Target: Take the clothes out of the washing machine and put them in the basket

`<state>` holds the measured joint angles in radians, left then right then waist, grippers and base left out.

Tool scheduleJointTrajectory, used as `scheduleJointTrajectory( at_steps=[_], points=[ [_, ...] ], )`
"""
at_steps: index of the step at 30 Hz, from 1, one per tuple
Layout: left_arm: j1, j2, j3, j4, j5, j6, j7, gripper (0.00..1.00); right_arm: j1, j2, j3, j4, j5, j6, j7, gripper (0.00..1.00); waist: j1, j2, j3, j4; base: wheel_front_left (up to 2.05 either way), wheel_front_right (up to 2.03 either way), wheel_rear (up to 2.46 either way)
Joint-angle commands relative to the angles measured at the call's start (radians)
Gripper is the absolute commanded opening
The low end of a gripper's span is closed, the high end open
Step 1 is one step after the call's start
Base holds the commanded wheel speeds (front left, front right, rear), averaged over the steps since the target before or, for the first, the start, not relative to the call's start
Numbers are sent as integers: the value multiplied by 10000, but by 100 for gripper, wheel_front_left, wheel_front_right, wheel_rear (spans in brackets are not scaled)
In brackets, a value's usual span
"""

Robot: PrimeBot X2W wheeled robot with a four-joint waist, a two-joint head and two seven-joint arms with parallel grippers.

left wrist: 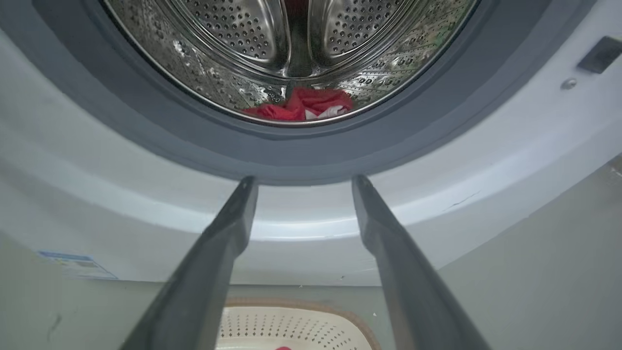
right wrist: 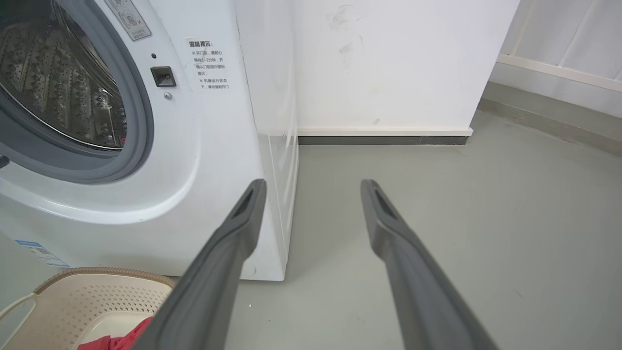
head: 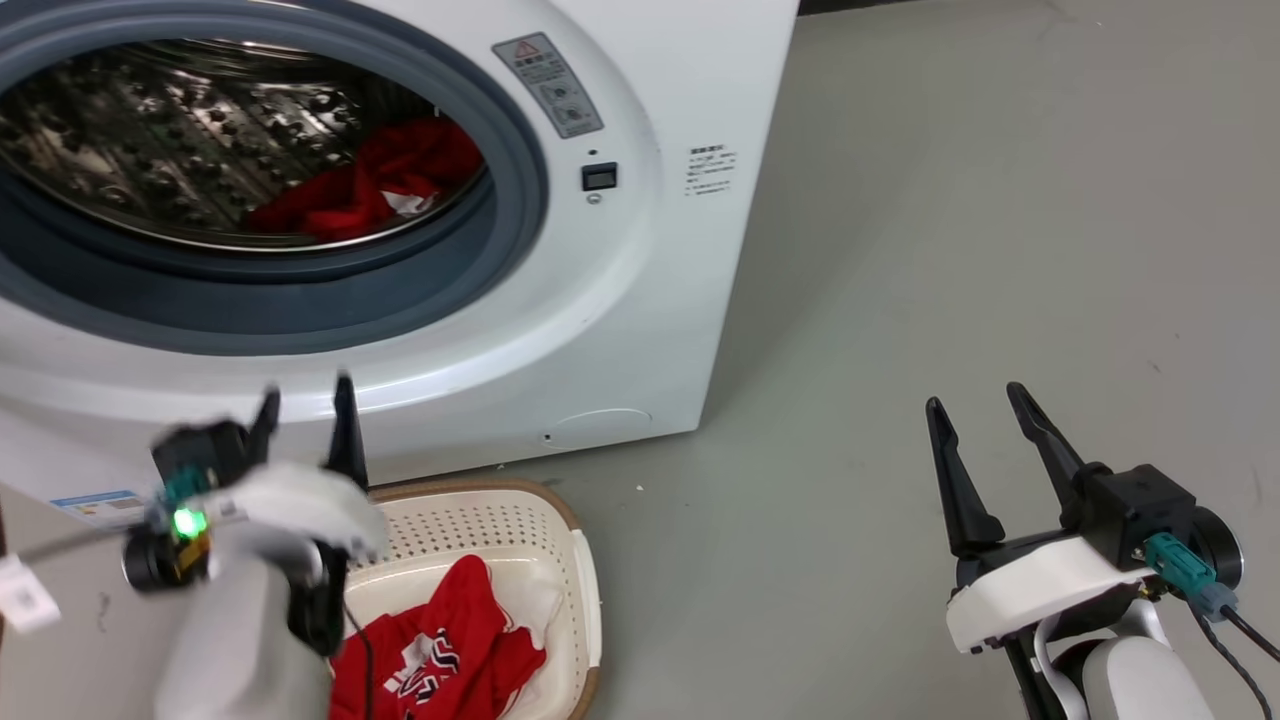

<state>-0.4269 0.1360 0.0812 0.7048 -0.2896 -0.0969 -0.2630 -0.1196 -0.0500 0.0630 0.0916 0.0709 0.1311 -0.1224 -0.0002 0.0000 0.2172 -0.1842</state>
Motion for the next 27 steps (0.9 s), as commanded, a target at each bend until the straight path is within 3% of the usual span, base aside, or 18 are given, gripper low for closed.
scheduleJointTrajectory(
  at_steps=[1,13,15,27],
  points=[
    [-410,129,-77,-2,83,-55,9,100,22,-6,28,-79,28,-7,1,100,2,0,127,-129,0,0,0],
    [-3956,1738,-474,921,300,-183,2024,100,-589,-3,324,30,711,-7,-552,100,2,0,1894,-1639,0,0,0],
    [-4847,2200,-523,1086,327,-202,2787,100,-783,0,381,230,964,-7,-773,100,2,0,2382,-2000,0,0,0],
    [-7783,3496,-875,1306,462,-93,6641,100,-1571,0,1068,1026,1784,-7,-1353,100,2,0,3909,-2829,0,0,0]
  ],
)
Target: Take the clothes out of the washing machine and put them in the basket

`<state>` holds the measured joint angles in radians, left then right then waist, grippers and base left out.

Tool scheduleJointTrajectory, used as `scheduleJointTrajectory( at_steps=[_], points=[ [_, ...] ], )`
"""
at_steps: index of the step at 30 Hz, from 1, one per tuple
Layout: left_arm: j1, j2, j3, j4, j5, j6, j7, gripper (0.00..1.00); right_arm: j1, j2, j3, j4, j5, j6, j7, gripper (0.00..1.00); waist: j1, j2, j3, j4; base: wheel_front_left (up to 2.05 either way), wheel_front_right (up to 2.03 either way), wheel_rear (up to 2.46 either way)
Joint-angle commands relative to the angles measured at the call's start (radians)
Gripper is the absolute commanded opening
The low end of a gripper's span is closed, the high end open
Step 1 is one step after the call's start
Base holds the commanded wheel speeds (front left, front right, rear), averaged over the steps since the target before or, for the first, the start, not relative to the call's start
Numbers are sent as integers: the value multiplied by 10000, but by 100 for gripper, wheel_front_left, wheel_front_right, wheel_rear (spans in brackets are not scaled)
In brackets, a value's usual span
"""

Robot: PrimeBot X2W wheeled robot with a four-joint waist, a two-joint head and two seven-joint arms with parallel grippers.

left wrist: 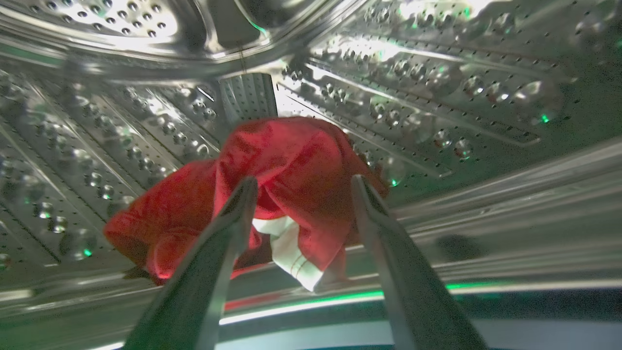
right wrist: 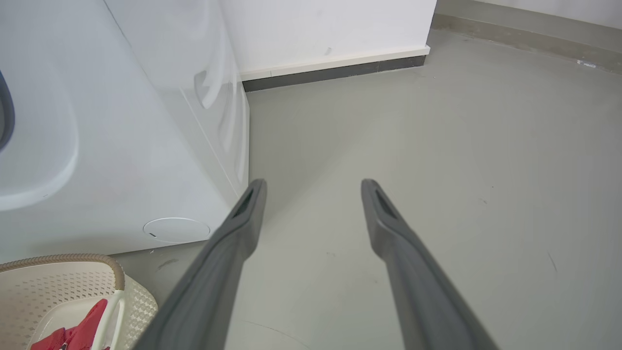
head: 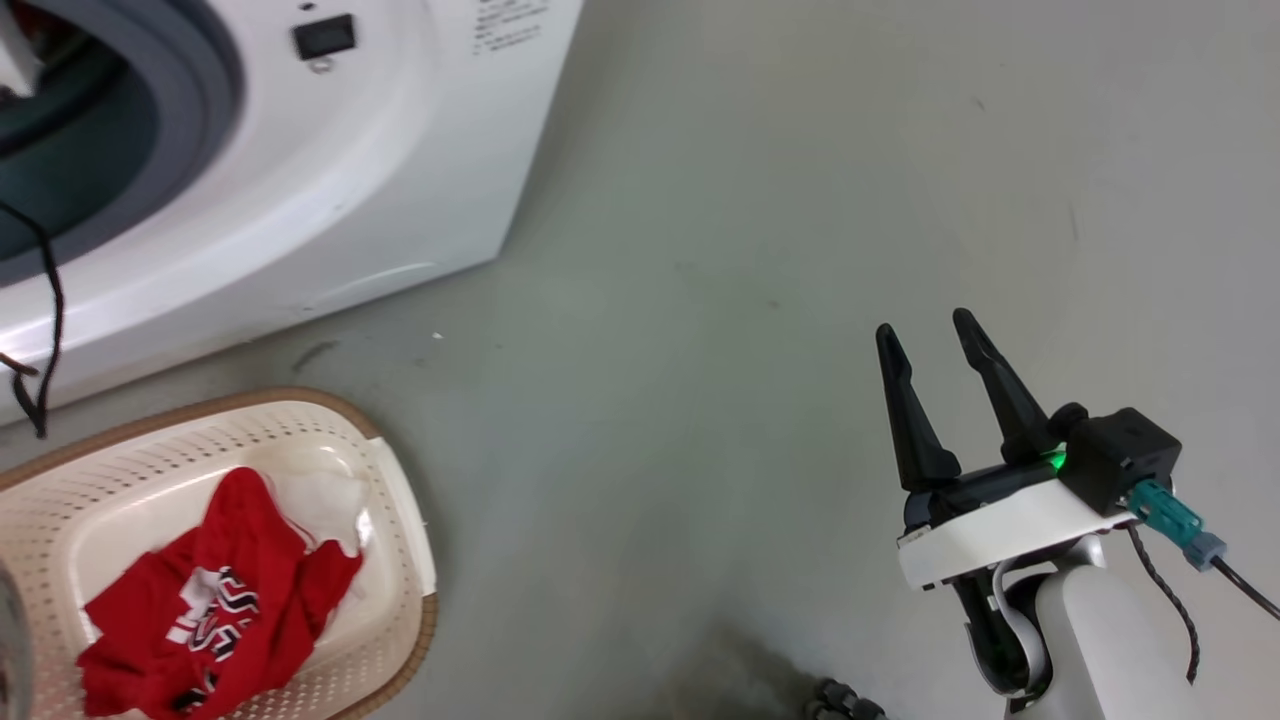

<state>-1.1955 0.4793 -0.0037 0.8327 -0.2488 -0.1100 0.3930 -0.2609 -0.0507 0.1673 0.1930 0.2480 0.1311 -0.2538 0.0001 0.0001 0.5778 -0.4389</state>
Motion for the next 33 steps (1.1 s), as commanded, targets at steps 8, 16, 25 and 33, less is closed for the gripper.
scheduleJointTrajectory(
  at_steps=[8,16,25,33],
  points=[
    [-822,828,-211,-131,150,454,3171,100,-468,8,312,150,384,-7,-110,100,-1,-1,850,-674,0,0,0],
    [-351,935,-74,-1050,-66,998,4637,13,-473,7,409,41,495,-7,-111,100,-1,-1,1037,-694,0,0,0],
    [346,1156,103,-2751,118,1749,4176,0,-534,7,367,44,493,-7,-111,100,-1,-1,1022,-716,0,0,0],
    [1114,925,400,-3515,108,2203,1817,0,-530,5,134,72,188,-7,-110,100,-1,-1,574,-489,0,0,0]
  ],
)
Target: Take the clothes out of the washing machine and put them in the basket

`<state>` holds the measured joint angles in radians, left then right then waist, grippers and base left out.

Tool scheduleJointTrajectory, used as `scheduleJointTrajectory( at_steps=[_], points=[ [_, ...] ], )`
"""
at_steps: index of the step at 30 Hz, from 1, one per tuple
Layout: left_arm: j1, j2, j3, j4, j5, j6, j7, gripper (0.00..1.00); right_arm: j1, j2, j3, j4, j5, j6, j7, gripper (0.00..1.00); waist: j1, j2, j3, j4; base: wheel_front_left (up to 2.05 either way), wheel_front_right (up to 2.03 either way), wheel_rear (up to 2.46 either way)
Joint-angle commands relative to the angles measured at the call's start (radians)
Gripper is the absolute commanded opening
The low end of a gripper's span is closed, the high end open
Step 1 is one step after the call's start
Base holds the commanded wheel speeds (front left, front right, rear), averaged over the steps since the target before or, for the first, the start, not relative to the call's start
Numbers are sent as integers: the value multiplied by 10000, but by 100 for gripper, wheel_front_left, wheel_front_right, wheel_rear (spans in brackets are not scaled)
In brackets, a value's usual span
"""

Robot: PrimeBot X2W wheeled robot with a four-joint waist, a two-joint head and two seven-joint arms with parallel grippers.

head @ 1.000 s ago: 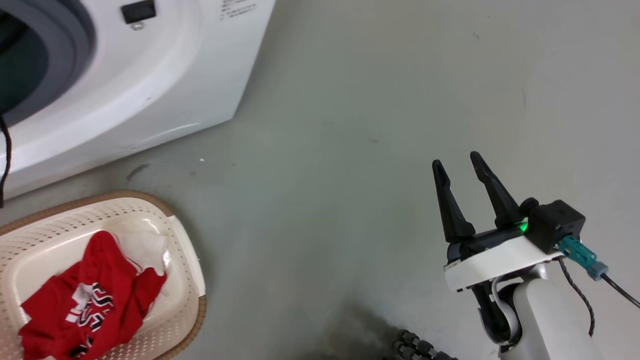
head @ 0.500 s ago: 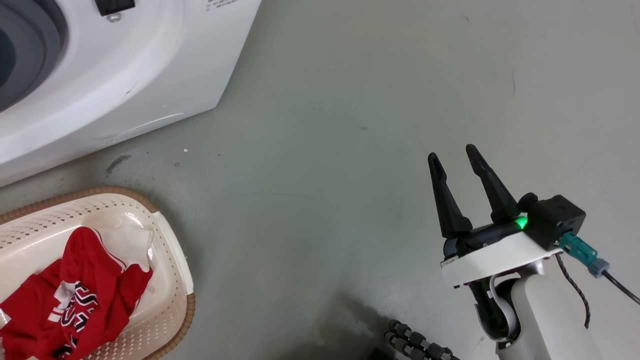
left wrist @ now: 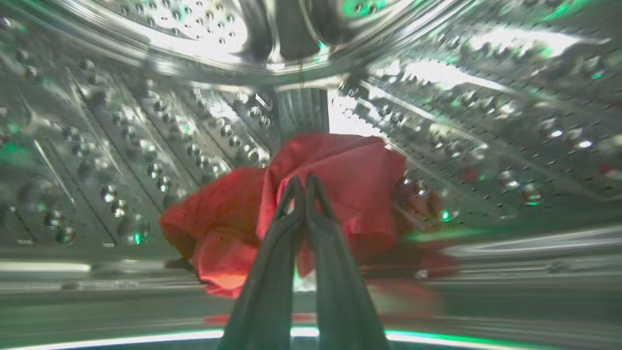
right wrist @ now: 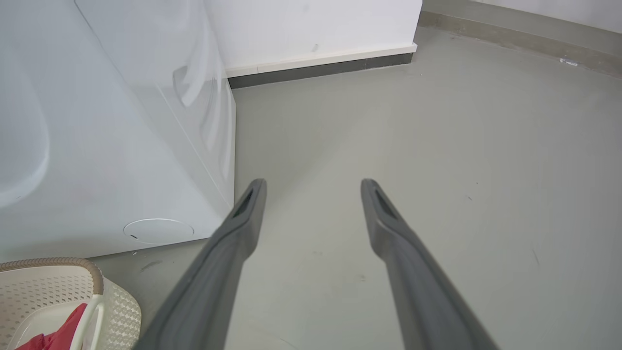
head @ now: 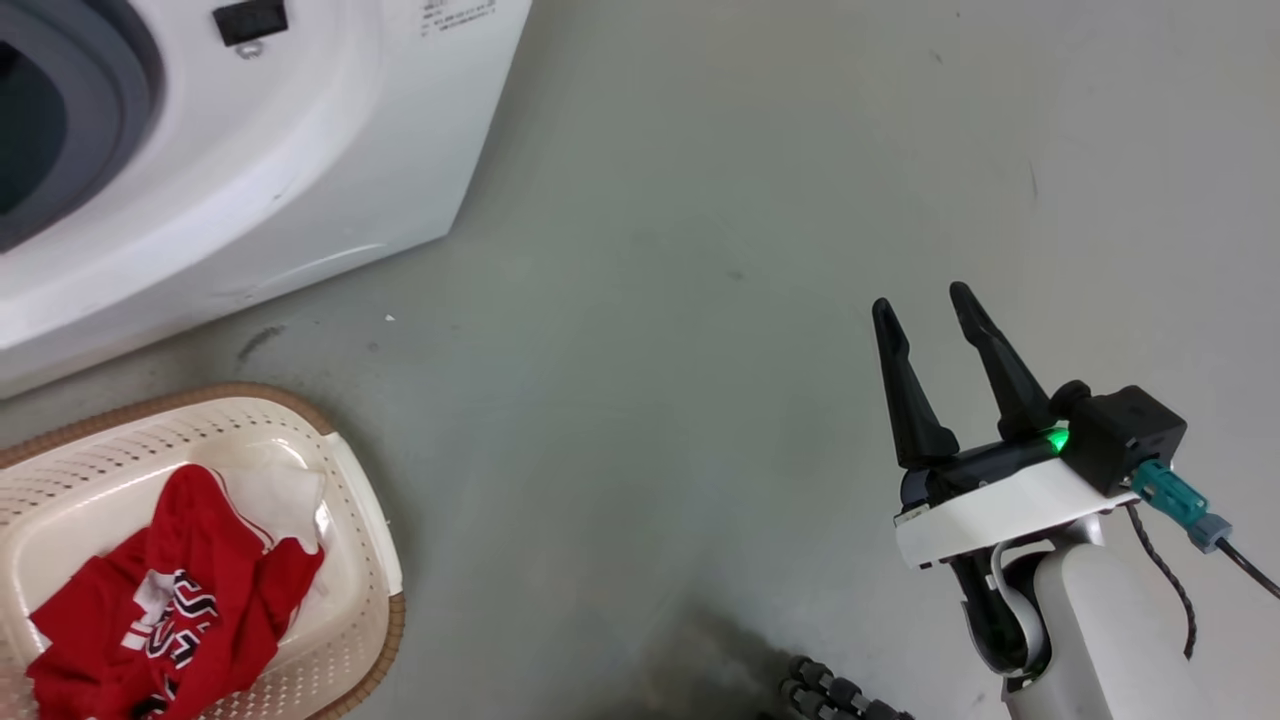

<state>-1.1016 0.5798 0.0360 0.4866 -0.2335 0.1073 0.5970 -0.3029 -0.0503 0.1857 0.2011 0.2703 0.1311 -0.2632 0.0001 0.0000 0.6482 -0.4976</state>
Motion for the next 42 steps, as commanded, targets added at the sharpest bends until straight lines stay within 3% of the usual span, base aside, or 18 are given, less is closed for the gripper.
scheduleJointTrajectory(
  at_steps=[1,9,21,32,36,42],
  points=[
    [302,-132,49,-94,-88,6,-634,0,-89,1,-76,-1,-77,-7,-16,100,-1,0,-217,144,0,0,0],
    [1959,-677,389,469,-483,-239,-3633,0,217,0,-151,93,-444,-7,-17,100,-1,0,-1202,556,0,0,0],
    [3693,-1371,520,1678,-915,-933,-7017,0,959,-6,-523,241,-1049,-7,209,100,-1,0,-3134,1367,0,0,0],
    [5189,-1871,290,813,-1121,-1249,-7875,0,1854,-3,-1069,-418,-1539,-7,881,100,-1,0,-4578,2176,0,0,0],
    [5911,-2080,196,-302,-1179,-1158,-7718,0,2140,-3,-1228,-711,-1663,-7,1116,100,-1,0,-4881,2488,0,0,0],
    [7359,-2417,87,-2751,-1087,-634,-7282,0,2412,-5,-1408,-1124,-1814,-9,1381,100,-1,0,-5058,2934,0,0,0]
  ],
)
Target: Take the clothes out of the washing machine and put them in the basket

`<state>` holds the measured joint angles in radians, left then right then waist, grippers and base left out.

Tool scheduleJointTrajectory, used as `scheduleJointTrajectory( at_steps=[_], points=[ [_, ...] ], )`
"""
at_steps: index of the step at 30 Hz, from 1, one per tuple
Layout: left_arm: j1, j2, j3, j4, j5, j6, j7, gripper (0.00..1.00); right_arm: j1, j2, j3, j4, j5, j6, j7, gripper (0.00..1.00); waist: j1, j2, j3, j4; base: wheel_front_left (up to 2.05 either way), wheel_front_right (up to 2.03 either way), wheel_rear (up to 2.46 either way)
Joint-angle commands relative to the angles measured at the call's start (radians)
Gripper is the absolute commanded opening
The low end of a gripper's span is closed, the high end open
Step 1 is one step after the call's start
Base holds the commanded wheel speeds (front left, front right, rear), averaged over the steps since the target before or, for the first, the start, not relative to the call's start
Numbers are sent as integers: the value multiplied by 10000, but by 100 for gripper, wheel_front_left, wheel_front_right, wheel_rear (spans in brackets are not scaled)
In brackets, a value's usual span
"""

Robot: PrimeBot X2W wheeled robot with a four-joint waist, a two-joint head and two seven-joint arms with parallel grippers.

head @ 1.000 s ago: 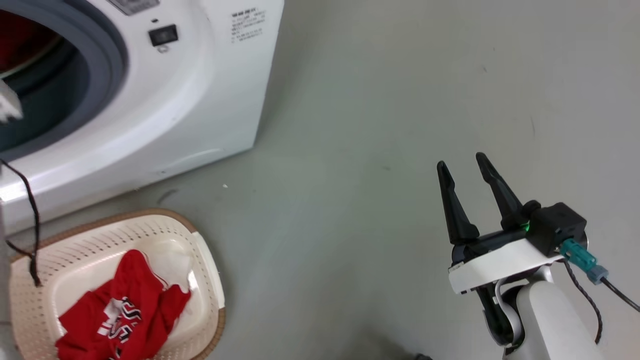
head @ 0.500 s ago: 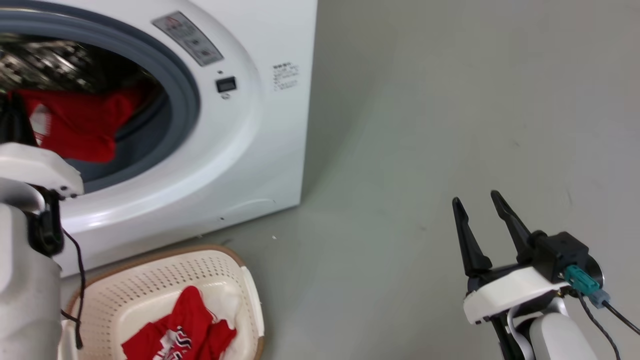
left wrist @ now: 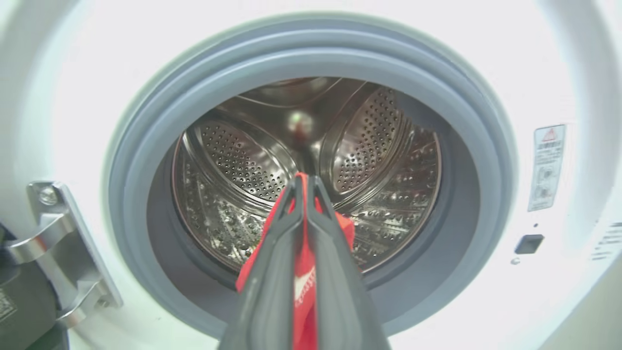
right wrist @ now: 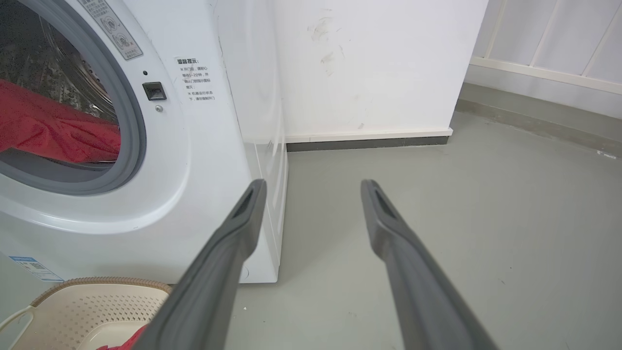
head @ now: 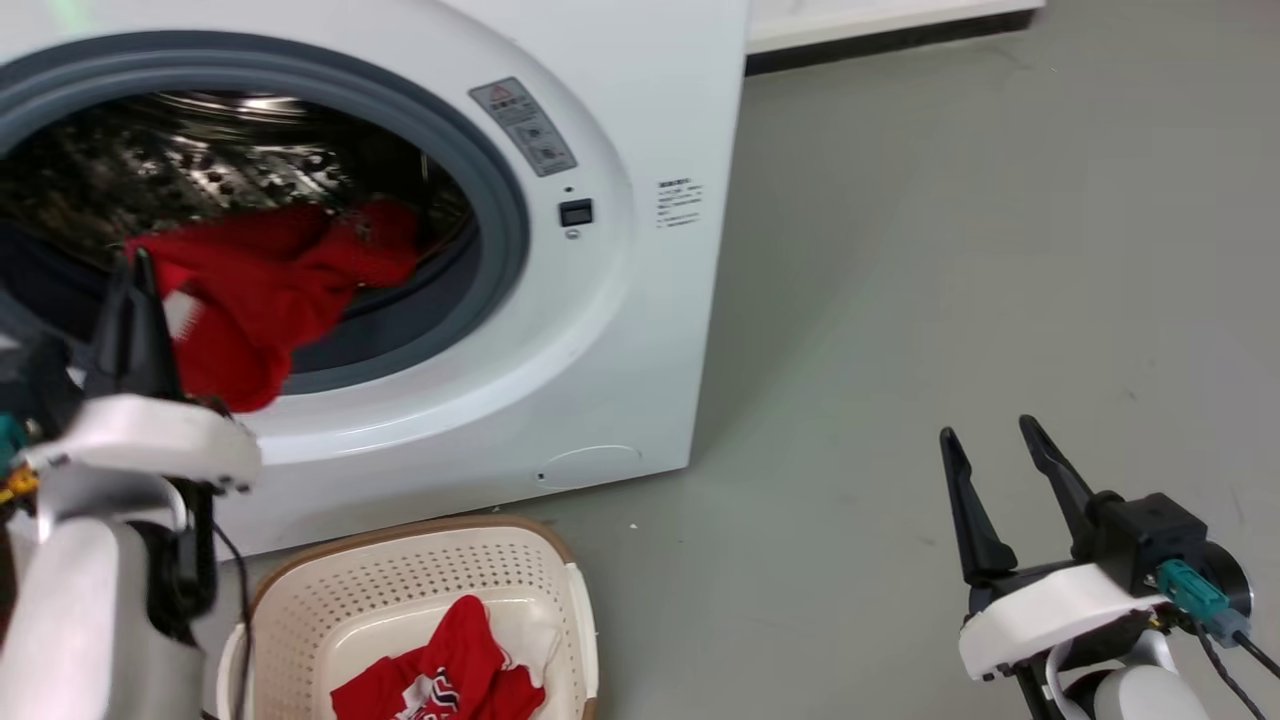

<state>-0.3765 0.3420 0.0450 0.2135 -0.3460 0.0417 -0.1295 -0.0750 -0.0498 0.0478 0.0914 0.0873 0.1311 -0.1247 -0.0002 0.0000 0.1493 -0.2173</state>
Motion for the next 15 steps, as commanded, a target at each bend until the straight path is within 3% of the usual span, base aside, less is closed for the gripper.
scheduleJointTrajectory(
  at_steps=[1,8,15],
  points=[
    [360,-87,4,-460,35,124,39,0,167,-9,-50,-70,-11,-7,29,100,2,0,-86,210,0,0,0],
    [2015,-423,-159,-2610,-63,491,617,0,361,-8,-148,-432,-210,-7,333,100,2,0,-154,766,0,0,0],
    [3622,-941,-428,-3775,-174,846,920,0,455,-6,-123,-689,-334,-7,537,100,2,0,-196,1219,0,0,0]
  ],
)
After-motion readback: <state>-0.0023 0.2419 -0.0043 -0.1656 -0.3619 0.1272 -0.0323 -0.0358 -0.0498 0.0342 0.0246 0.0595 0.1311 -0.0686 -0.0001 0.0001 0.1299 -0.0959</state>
